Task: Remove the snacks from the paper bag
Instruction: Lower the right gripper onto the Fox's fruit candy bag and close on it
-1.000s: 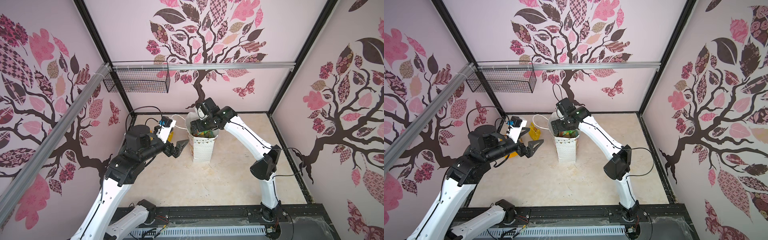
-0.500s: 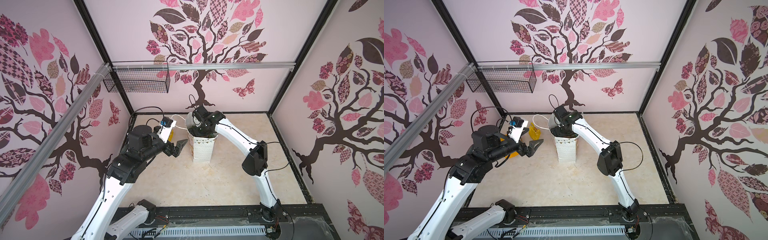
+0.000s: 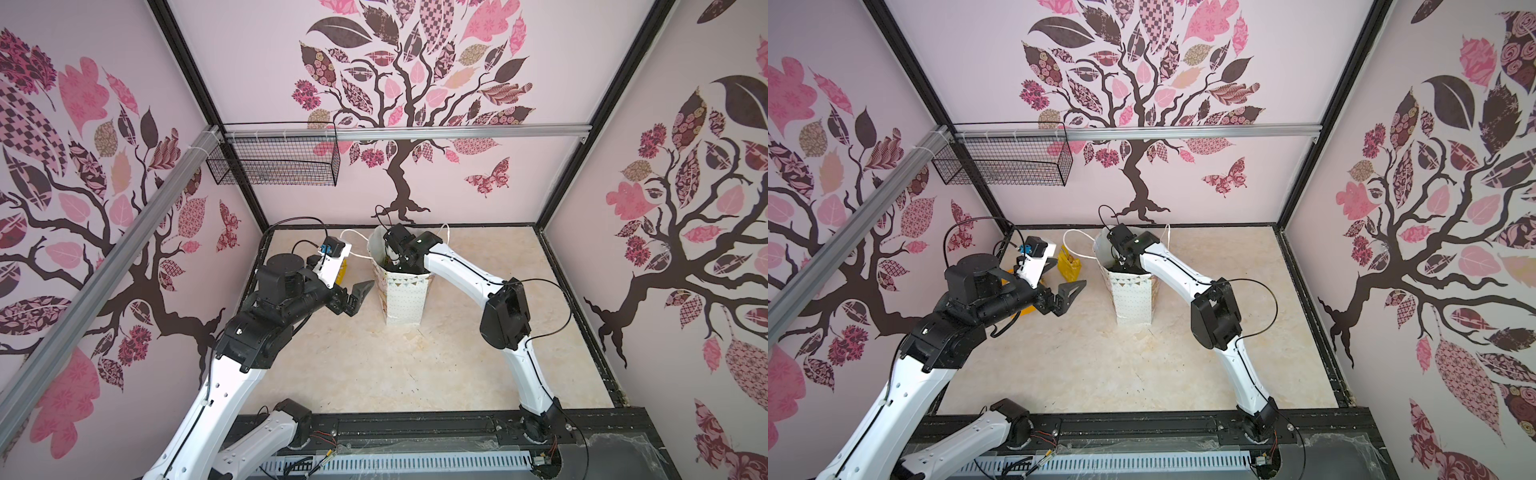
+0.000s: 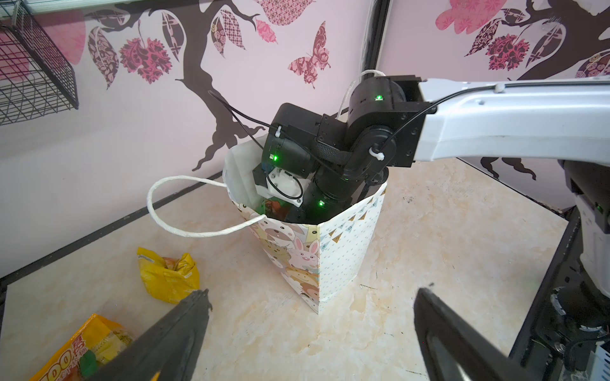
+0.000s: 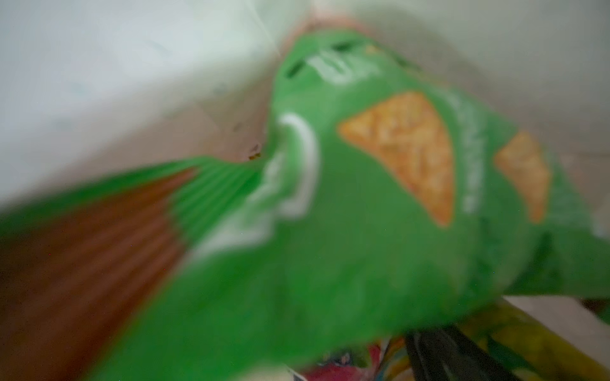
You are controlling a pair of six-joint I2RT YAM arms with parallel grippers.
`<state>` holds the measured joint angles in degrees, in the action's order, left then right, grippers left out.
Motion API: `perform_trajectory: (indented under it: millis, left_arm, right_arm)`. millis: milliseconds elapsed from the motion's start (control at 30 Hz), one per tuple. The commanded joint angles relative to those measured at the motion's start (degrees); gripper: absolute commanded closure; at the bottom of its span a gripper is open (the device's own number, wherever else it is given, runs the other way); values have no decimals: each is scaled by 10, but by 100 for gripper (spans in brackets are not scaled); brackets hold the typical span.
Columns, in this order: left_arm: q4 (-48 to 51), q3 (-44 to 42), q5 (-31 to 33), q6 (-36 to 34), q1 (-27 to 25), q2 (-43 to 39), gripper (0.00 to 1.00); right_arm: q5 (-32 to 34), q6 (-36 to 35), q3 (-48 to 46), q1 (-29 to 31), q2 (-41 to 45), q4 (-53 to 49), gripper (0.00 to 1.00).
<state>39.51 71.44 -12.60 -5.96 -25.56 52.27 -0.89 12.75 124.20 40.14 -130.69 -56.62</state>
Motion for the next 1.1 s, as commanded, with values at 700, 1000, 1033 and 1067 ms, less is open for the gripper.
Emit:
perform_trajectory:
  millis: [700, 1000, 1033, 1067]
  left_arm:
    - [-10, -31, 13, 4, -2, -15, 2]
    - [-18, -31, 8, 9, -2, -13, 2]
    - [-19, -31, 8, 10, -2, -12, 2]
    - [-19, -31, 8, 11, -2, -11, 2]
  right_arm:
    - [-5, 0, -23, -2, 48, 21, 100]
    - [13, 0, -16, -2, 97, 34, 100]
    - [15, -1, -14, -2, 101, 35, 100]
    - [17, -2, -11, -2, 103, 35, 100]
